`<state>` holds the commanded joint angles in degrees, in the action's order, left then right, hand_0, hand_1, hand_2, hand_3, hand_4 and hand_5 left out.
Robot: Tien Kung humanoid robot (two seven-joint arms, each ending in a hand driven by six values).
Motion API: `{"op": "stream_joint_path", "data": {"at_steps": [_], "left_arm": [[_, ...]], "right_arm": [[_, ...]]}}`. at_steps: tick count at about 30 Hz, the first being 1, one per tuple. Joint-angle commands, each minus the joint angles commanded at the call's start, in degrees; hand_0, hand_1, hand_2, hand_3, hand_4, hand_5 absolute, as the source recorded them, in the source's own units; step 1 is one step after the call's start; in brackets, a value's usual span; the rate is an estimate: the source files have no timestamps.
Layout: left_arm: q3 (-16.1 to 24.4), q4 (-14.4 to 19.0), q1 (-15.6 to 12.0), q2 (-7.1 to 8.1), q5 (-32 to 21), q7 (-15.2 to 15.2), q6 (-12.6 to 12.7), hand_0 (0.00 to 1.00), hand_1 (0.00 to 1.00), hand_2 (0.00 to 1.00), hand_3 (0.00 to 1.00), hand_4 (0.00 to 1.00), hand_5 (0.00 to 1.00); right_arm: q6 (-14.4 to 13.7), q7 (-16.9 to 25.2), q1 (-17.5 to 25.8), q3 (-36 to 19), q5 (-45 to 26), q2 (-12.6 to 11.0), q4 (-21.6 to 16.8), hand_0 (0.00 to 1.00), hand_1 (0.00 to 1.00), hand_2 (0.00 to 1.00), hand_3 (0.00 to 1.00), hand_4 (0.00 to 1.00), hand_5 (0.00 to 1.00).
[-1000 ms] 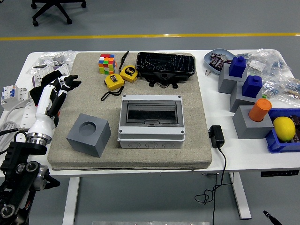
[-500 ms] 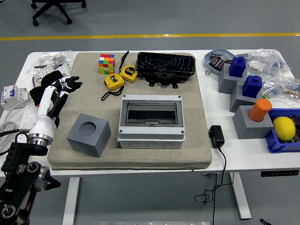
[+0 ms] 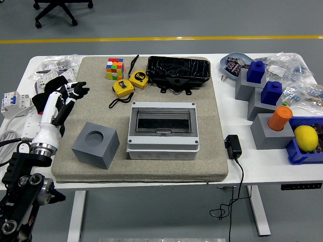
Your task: Fetch the battery,place it into the box,close the lid of the box
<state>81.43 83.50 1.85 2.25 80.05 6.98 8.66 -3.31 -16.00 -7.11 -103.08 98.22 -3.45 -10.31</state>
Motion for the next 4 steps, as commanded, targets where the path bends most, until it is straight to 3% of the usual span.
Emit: {"op": "stream_joint_path", "data": {"at_steps": [4], "left_arm": [[-0.2, 0.0, 0.0, 0.05, 0.0, 0.0, 0.0, 0.738, 0.695, 0.645, 0.666, 0.981, 0.832]], "right_arm": [[-2.9, 0.7, 0.1, -0.4, 2.3, 0.1, 0.0, 0.884, 0.595, 0.605, 0.634, 0.998, 0.998]]}}
